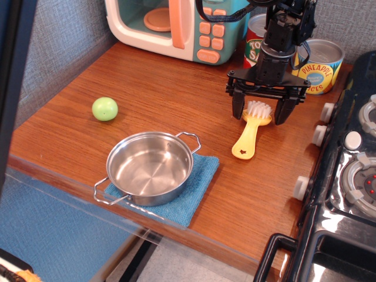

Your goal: Move the yellow brush in front of the cans.

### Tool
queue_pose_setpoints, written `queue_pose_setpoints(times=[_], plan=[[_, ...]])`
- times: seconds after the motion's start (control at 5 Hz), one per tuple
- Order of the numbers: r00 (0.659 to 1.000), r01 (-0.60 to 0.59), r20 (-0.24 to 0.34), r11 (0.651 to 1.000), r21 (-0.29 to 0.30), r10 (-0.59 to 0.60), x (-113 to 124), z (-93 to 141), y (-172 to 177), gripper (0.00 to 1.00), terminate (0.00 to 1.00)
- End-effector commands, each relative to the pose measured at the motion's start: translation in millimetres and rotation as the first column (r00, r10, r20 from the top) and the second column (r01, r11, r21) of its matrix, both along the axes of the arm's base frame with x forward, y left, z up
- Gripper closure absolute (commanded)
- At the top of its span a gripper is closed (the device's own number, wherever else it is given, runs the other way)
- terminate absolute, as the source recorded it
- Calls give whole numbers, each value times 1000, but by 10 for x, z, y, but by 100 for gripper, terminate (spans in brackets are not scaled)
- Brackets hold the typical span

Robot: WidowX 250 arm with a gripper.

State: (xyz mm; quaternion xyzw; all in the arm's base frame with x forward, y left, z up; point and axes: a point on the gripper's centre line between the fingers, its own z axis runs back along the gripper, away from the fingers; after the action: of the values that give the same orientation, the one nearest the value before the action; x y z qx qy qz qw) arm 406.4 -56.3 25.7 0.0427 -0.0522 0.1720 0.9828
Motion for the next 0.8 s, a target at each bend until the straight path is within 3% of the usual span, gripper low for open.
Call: queue_pose_setpoints(times=[0.0, 0.2, 0.6], plan=[[968, 112, 234, 991, -77, -91, -118, 1102, 242, 0, 0], [946, 203, 270, 977, -59, -180, -316, 1422, 572, 0, 0], [946, 274, 167, 960, 50, -279, -643, 1009, 1099, 0, 0]])
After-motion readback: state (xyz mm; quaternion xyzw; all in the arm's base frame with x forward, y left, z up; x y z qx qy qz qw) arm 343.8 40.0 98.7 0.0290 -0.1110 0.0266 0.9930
